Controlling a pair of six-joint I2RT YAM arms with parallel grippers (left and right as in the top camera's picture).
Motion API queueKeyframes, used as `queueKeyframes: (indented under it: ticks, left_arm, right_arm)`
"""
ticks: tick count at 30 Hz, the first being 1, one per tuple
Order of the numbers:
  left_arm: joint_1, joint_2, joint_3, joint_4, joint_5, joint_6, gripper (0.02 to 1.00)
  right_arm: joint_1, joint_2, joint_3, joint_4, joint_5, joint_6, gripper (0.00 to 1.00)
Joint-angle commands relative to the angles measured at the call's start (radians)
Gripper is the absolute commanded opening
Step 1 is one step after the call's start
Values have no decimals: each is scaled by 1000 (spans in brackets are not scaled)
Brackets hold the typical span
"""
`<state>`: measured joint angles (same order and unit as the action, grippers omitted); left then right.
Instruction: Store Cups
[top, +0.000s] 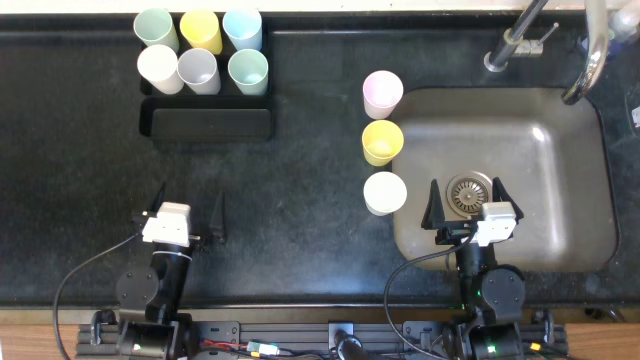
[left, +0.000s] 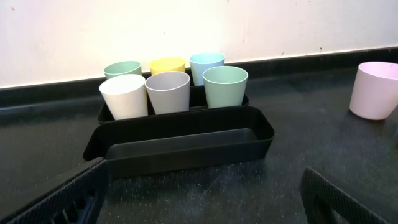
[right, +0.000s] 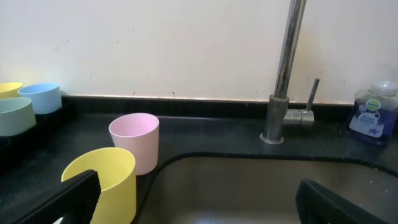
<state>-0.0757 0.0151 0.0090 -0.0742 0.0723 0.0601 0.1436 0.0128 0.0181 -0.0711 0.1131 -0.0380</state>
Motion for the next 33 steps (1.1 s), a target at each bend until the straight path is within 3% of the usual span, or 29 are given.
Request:
queueKeyframes:
  ticks: [1,33]
  left_arm:
    - [9,-7,-1,-3,13,19,1000]
    - [9,-8,-1,-3,2,18,1000]
  right_arm:
    - [-6,-9,-13,4,10,-3,996]
    - [-6,-9,-13,4,10,-3,998]
